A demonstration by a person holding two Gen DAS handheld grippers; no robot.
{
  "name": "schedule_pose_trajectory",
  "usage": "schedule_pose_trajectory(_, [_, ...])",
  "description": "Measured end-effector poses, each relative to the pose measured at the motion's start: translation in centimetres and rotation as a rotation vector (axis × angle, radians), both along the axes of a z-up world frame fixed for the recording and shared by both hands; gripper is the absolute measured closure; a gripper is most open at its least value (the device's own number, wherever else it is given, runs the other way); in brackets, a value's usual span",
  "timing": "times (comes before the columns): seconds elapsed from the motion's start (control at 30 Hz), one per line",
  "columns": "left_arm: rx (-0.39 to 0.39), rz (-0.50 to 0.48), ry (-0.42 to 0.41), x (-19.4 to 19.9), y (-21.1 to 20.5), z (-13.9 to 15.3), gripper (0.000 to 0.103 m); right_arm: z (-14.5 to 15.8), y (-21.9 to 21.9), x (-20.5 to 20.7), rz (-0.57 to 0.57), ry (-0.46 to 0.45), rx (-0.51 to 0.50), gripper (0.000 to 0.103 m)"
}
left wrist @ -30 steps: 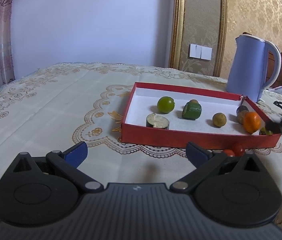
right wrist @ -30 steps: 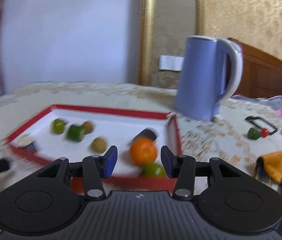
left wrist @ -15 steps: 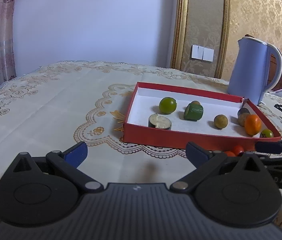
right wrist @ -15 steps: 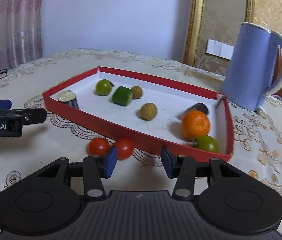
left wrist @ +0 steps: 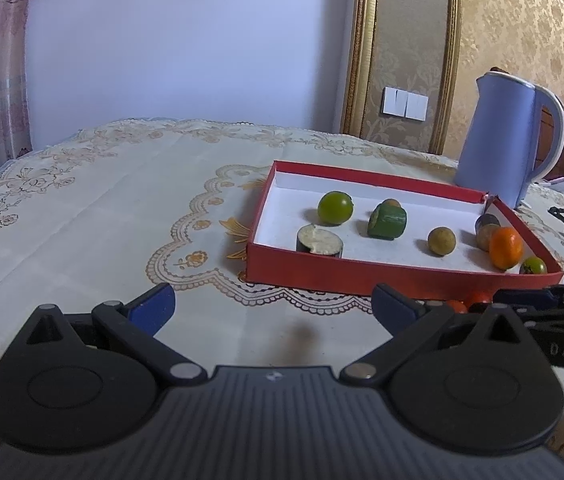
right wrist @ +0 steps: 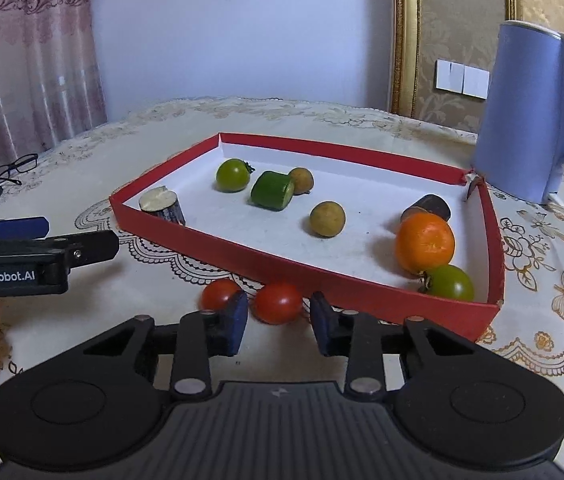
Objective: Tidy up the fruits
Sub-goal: 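Grasp a red cherry tomato with right while left grasps another cherry tomato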
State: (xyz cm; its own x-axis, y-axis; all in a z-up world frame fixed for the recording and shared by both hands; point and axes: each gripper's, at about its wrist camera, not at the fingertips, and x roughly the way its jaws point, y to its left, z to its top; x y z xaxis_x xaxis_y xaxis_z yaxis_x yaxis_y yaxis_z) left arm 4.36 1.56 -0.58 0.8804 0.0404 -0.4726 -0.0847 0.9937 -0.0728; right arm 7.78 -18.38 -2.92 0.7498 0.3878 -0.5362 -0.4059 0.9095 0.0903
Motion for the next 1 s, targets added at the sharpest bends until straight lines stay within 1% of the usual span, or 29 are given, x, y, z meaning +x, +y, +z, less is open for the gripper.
schedule_pose_trajectory(0.07, [0.0, -0.005, -0.003, -0.1, 0.0, 0.0, 0.0, -0.2, -0.2, 0.5, -0.002, 0.016, 0.013, 0.071])
schedule_pose_trajectory(0.2, [-0.004, -0.007, -0.002, 0.0, 0.1, 0.0, 0.0, -0.6, -0.7, 1.9, 0.025, 0.064, 0.089, 0.073])
schedule_pose_trajectory(0.27, [-0.011, -0.005, 0.001, 0.0, 0.2, 0.0, 0.0, -0.5, -0.5, 1.7, 0.025, 0.06, 0.065, 0.077])
schedule_pose_trajectory(0.4, [-0.006, -0.007, -0.008, -0.1, 0.1, 0.1, 0.0, -0.4, -0.3, 0.8, 0.01, 0.032, 0.046, 0.078])
schedule_pose_trajectory(0.43, [0.002, -0.021, -0.012, -0.2, 0.0, 0.2, 0.0, -0.3, -0.4, 0.4, 0.002, 0.021, 0.047, 0.078])
schedule_pose_trajectory(0.53, [0.048, -0.089, -0.019, -0.7, -1.1, 0.3, 0.0, 0.4, -1.0, -1.3, -0.027, -0.031, 0.039, 0.078])
schedule_pose_trajectory(0.63, [0.106, -0.173, -0.058, -1.7, -2.9, 0.5, 0.0, 0.9, -2.1, -3.6, -0.099, -0.1, 0.008, 0.078])
schedule_pose_trajectory(0.77, [0.198, -0.254, -0.092, -2.1, -6.0, 0.9, 0.0, 1.0, -4.7, -7.0, -0.204, -0.156, 0.081, 0.078])
schedule_pose_trajectory(0.83, [0.236, -0.295, -0.083, -1.6, -7.6, 0.9, 0.005, 0.7, -5.7, -8.2, -0.224, -0.161, 0.118, 0.078])
schedule_pose_trajectory(0.87, [0.252, -0.311, -0.071, -1.3, -8.3, 0.8, 0.012, 0.6, -6.1, -8.7, -0.229, -0.162, 0.133, 0.078])
schedule_pose_trajectory(0.9, [0.264, -0.321, -0.056, -1.0, -8.9, 0.7, 0.015, 0.5, -6.3, -9.1, -0.233, -0.165, 0.14, 0.078])
schedule_pose_trajectory(0.97, [0.274, -0.327, -0.032, -0.4, -9.9, 0.3, 0.018, 0.5, -6.8, -9.7, -0.241, -0.172, 0.152, 0.078])
schedule_pose_trajectory(1.0, [0.278, -0.327, -0.017, 0.0, -10.2, 0.1, 0.023, 0.5, -7.0, -9.9, -0.24, -0.175, 0.158, 0.078])
